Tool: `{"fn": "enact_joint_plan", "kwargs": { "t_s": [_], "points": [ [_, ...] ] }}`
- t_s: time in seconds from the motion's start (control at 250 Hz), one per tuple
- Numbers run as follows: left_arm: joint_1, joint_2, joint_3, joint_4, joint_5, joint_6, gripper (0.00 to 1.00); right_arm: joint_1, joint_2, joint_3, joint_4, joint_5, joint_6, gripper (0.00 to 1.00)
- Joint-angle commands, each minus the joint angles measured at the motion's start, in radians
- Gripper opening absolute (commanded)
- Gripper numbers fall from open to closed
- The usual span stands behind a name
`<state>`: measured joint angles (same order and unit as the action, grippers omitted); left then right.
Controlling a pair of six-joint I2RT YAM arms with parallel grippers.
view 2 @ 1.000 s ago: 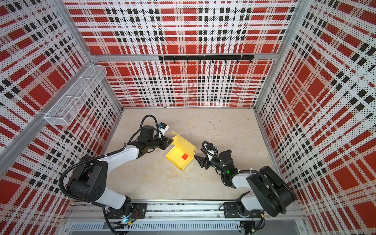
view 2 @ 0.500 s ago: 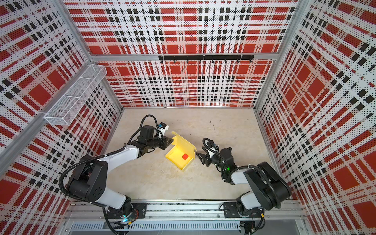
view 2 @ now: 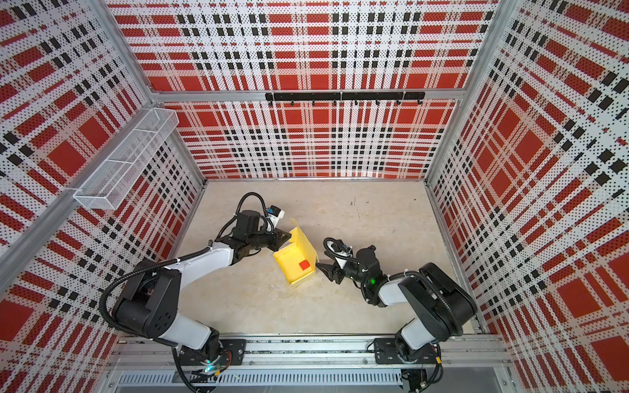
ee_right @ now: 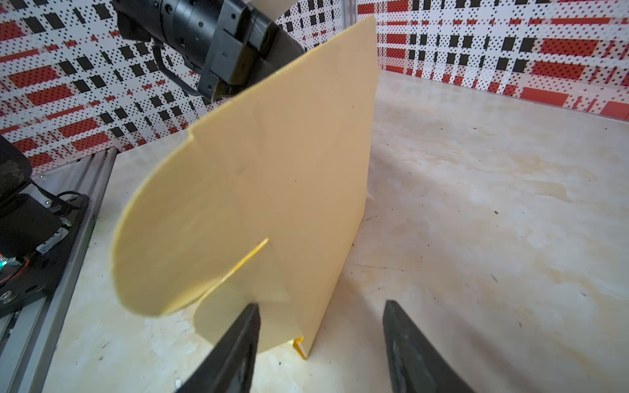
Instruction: Fold the paper box
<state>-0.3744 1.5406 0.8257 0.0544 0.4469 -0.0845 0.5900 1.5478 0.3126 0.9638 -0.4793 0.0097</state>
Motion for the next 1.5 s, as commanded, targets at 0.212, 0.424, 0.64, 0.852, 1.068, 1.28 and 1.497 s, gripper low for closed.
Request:
{"fn": "enact_joint_plan", "kwargs": {
  "t_s": [0.212,0.424,0.64,0.852,1.068,1.28,1.497],
  "points": [
    [-0.035,0.032,0.005,0.022,0.025,-0.018,0.15,0.025,0.027,-0.006,0.128,-0.001,-0.043,0.62],
    [-0.033,0.035,-0.002,0.027,0.015,-0.017,0.15,0.055,0.019,-0.005,0.105,0.003,-0.064,0.68],
    [-0.031,0.035,-0.011,0.038,0.016,-0.018,0.15,0.081,-0.003,-0.002,-0.018,0.003,-0.129,0.7],
    [-0.034,0.035,-0.011,0.039,0.019,-0.022,0.15,0.091,-0.016,-0.016,-0.002,0.021,-0.13,0.71],
    [-0.039,0.038,-0.01,0.037,0.021,-0.019,0.15,0.094,0.044,0.018,0.076,0.04,-0.113,0.69],
    [-0.038,0.043,-0.015,0.031,0.019,-0.011,0.15,0.109,0.113,0.024,0.172,0.09,-0.11,0.66],
    [-0.034,0.037,-0.024,0.034,0.027,-0.009,0.15,0.134,0.098,0.033,0.153,0.161,-0.153,0.59]
  ]
}}
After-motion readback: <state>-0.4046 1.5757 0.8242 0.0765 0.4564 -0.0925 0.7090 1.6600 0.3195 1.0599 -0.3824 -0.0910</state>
